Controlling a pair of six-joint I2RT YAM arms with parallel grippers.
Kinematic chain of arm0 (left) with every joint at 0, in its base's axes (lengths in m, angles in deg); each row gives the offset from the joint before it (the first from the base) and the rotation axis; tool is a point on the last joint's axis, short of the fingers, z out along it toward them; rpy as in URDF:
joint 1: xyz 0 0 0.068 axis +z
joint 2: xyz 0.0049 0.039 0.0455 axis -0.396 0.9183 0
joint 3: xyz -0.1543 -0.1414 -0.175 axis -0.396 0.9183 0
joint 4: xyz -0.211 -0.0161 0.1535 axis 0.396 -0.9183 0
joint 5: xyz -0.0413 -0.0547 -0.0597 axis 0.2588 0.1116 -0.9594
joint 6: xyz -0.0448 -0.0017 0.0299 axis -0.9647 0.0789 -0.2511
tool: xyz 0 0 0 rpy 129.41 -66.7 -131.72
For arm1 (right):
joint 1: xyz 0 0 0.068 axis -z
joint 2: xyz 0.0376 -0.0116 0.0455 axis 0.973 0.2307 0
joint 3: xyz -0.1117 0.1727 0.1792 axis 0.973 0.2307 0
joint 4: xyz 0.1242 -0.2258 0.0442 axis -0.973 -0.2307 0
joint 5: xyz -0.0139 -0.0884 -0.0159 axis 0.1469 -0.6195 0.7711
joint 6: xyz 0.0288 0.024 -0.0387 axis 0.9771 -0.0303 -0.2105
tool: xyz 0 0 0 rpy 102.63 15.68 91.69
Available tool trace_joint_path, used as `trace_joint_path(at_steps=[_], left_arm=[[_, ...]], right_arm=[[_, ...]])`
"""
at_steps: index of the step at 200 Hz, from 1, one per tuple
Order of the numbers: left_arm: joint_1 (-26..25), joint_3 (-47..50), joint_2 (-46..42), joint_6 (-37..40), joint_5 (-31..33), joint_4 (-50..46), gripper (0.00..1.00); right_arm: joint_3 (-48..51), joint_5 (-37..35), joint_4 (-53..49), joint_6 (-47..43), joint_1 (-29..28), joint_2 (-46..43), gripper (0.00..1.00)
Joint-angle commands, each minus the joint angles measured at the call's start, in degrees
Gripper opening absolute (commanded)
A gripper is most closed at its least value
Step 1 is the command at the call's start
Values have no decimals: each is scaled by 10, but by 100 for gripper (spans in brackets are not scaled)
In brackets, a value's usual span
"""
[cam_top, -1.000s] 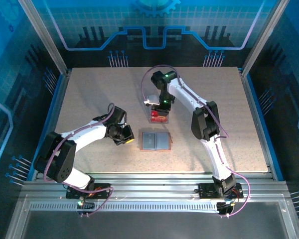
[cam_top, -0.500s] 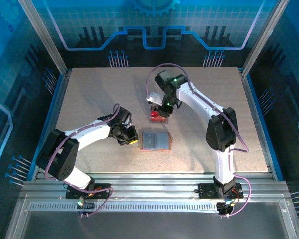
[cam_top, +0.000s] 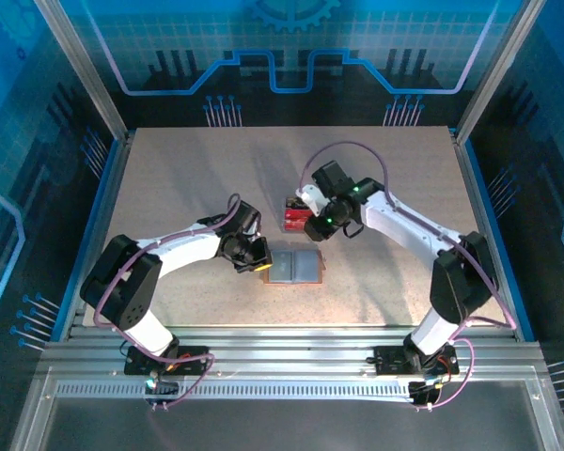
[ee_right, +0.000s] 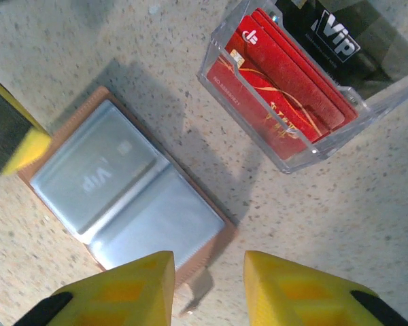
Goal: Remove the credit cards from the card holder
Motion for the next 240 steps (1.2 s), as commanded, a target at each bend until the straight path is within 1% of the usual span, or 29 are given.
trace_joint_path(at_steps=[1,23,47,64,99,121,160,197,240], left_arm=[[-5,-16,7,-4,-9,3,10],[-4,-12,2,-5,-4,4,10],[-1,-2,-2,-15,-7,19,10],[3,7,-4,-25,-14,35,10],[8,15,-5,-26,-16,47,10],[11,21,-6,-25,-17,53,10],[24,22,-11,-15,-22,49,10],[28,23,-17,-12,-22,50,10],[28,36,-19,-13,-26,62,9]], right_arm=[[44,44,92,114,-5,-37,30],[83,76,144,179,-8,-57,28],[105,84,174,232,-29,-61,26],[110,83,179,272,-41,-56,25],[118,116,191,334,-50,-37,25],[109,123,171,369,-53,-22,24],[88,143,149,381,-62,13,24],[60,147,110,388,-67,45,24],[44,141,101,403,-83,72,28]])
